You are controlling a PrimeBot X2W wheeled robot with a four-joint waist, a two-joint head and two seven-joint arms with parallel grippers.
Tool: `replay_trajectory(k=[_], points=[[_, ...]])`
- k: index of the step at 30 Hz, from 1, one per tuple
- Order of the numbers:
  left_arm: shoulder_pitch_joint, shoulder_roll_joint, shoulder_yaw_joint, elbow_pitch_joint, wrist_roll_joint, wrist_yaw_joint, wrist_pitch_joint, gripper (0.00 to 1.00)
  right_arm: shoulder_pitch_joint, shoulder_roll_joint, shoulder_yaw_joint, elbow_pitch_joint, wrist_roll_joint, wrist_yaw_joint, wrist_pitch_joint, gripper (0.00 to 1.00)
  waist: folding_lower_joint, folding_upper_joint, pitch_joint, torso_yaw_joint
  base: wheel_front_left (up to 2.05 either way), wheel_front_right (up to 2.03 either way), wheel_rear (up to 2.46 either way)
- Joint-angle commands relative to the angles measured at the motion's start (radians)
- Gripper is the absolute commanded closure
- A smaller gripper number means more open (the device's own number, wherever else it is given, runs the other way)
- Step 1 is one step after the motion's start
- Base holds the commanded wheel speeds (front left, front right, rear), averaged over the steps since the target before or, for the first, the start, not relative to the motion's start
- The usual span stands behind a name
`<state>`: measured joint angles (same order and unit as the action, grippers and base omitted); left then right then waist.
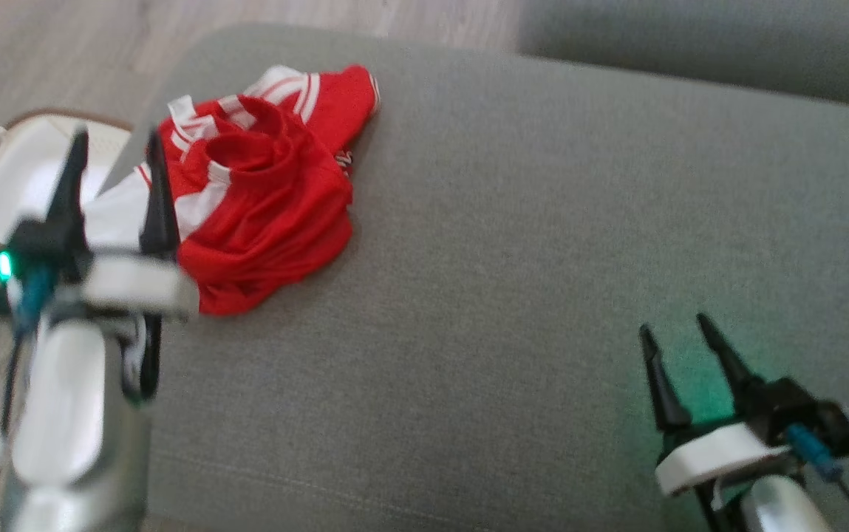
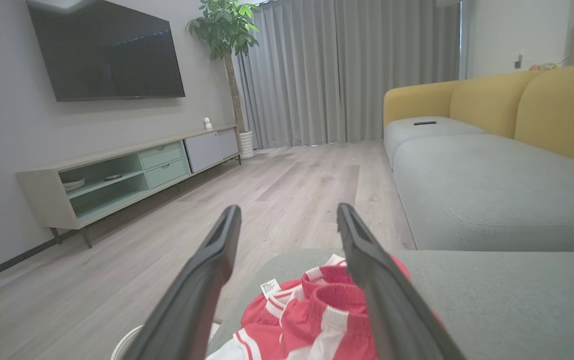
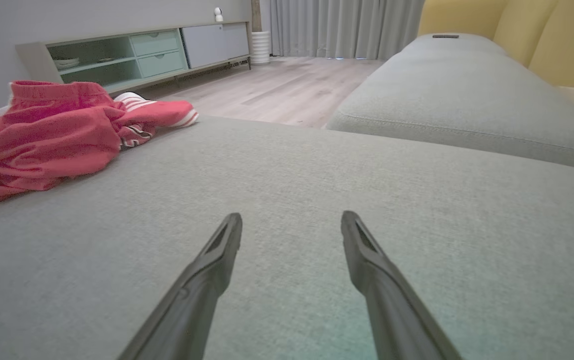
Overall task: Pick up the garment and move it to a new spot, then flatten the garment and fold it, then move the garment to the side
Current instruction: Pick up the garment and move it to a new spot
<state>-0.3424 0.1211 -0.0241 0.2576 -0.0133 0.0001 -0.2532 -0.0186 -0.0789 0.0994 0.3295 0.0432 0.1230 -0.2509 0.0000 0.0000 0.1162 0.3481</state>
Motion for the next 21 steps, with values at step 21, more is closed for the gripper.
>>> replay_trajectory(k=[21], points=[[-0.735,0.108,0.080,0.868,-0.146,-0.074,0.450,0.00,-0.119,-0.141,-0.007,-0.098,-0.001,0.008,-0.011,0.00,0.0000,0.0000,0.295,-0.111,0.00,0.00,0.00]])
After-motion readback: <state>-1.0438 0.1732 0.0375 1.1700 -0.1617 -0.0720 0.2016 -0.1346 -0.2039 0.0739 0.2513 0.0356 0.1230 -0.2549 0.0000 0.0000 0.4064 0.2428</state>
